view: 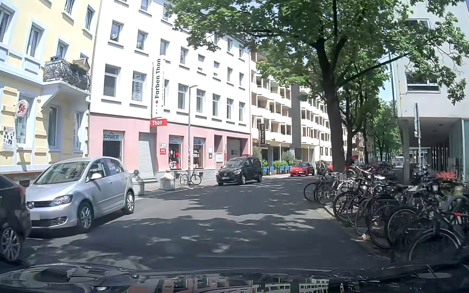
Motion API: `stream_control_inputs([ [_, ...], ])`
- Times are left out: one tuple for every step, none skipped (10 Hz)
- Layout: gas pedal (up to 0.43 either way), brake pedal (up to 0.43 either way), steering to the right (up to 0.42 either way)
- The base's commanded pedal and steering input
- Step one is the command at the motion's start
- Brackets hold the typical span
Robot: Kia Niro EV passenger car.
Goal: Follow the waypoints while adhering to traffic rules and regulations
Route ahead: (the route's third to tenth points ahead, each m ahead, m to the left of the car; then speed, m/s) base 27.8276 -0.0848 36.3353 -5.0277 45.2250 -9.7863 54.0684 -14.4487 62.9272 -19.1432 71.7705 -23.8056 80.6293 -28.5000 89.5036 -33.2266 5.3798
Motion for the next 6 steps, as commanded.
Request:
stream_control_inputs([
  [0.067,0.000,0.003],
  [0.067,0.000,0.004],
  [0.067,0.000,0.004],
  [0.067,0.000,0.005],
  [0.067,0.000,0.007],
  [0.067,0.000,0.011],
])
